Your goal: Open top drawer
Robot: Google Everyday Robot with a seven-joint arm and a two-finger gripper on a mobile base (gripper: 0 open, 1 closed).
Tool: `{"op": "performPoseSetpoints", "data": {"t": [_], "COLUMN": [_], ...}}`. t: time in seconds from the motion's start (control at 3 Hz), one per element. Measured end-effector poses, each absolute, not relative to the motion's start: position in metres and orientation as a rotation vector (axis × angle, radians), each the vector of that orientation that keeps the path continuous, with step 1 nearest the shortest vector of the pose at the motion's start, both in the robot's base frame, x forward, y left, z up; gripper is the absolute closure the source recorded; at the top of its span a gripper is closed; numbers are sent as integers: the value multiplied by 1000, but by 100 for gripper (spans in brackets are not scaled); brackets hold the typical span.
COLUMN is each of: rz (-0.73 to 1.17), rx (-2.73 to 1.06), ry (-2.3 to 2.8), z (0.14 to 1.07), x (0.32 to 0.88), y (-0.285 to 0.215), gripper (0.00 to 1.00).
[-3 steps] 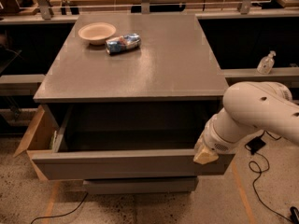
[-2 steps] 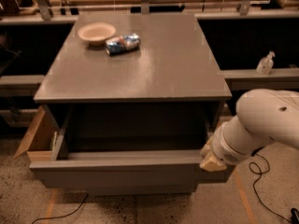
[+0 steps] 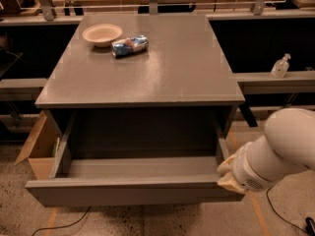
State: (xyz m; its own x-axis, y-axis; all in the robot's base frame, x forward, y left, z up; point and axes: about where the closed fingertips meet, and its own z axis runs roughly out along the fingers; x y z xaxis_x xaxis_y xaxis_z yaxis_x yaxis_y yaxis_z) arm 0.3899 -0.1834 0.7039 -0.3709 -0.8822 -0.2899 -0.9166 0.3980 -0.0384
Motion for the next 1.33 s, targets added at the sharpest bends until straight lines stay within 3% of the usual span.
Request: {"op": "performPoseSetpoints", "data": {"t": [1.33], "rz": [178], "rx": [-1578], "ry": [2393], "z": [712], "x": [387], "y": [-184], "gripper": [5]}}
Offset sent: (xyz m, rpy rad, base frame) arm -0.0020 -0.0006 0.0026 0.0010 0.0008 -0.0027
